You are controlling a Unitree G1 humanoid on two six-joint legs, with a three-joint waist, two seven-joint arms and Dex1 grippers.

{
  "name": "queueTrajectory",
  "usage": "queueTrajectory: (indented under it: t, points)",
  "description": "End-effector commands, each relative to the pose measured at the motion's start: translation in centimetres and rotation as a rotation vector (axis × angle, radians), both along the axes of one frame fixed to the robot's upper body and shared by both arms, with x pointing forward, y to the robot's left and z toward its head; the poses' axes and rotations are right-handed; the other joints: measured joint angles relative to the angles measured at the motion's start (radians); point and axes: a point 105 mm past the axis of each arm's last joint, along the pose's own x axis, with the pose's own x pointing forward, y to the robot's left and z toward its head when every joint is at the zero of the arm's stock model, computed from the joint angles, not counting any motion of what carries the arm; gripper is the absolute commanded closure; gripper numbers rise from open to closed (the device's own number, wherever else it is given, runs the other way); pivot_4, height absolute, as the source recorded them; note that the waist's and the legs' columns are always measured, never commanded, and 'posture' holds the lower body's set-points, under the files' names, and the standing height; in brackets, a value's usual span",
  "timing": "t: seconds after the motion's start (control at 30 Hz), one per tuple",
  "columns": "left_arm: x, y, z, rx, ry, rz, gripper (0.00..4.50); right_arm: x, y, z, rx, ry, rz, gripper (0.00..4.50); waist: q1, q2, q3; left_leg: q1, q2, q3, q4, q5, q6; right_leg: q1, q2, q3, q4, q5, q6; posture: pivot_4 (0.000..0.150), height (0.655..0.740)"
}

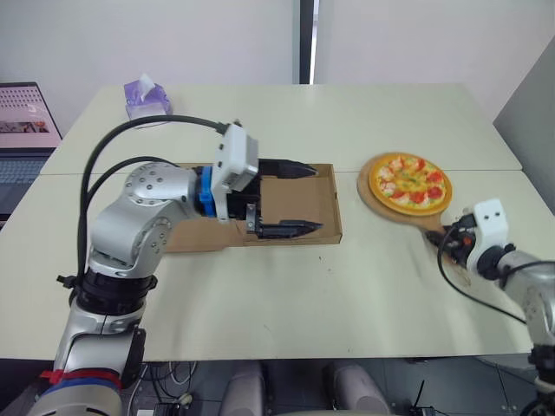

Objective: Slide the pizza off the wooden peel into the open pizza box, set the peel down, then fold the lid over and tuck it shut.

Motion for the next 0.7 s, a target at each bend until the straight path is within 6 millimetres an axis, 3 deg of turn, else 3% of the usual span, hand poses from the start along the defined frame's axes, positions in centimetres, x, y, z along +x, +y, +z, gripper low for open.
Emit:
queueTrajectory:
  t: [0.03,0.23,0.37,0.7]
  points:
    - [0.5,2.0,1.6,-0.046,-0.039,0.085,0.00,1.1,1.3,5.6,-0.049,-0.160,0.139,2.91,-0.001,0.000,0.000,0.000,0.000,0.000,0.000,0.000,0.000,0.000,0.000,0.000,0.000,0.000,0.000,0.150,0.7400]
    - [0.7,4.8,3.5,-0.090,-0.055,0.222,0.00,3.0,4.0,8.7,-0.107,-0.208,0.331,2.91,-0.001,0.000,0.001,0.000,0.002,-0.001,0.000,0.000,0.000,0.000,0.000,-0.001,-0.001,0.000,0.000,0.150,0.7400]
    - [0.0,6.4,3.6,-0.052,0.010,0.270,0.00,4.0,6.2,9.8,-0.146,-0.252,0.437,2.91,0.000,0.000,0.001,-0.001,0.003,-0.001,0.000,0.000,0.000,0.000,-0.002,-0.001,-0.002,0.000,0.000,0.150,0.7400]
    - [-2.2,8.8,3.2,-0.057,0.137,0.357,0.00,5.7,10.5,9.3,-0.244,-0.339,0.605,2.91,0.001,-0.002,0.002,-0.001,0.002,-0.004,0.000,0.000,0.000,-0.001,-0.005,-0.002,-0.001,0.000,0.000,0.150,0.7400]
